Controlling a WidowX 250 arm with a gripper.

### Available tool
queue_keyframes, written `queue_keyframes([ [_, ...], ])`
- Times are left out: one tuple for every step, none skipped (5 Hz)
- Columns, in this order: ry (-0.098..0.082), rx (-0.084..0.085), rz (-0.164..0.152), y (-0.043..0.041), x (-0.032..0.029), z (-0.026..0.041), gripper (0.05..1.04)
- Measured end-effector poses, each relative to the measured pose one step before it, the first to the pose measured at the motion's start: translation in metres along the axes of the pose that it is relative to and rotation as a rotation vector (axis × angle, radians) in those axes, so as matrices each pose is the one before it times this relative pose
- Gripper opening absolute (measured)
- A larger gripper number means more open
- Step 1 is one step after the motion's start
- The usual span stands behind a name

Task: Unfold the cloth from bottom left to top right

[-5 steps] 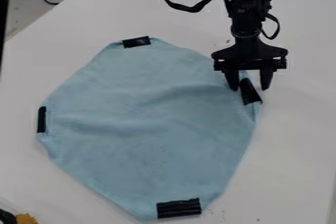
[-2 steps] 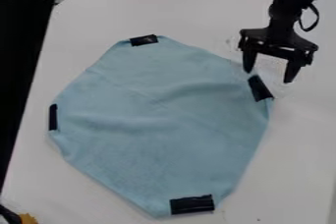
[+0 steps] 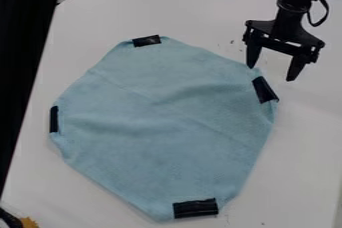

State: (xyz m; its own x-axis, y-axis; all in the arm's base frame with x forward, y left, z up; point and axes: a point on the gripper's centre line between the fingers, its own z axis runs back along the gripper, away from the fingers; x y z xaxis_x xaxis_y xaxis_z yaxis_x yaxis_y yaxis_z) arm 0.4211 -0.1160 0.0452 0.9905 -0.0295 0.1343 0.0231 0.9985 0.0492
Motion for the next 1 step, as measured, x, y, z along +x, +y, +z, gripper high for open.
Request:
queue_keyframes([
  [-0.005, -0.0045, -0.0032, -0.00071, 0.00079, 0.0, 1.001],
])
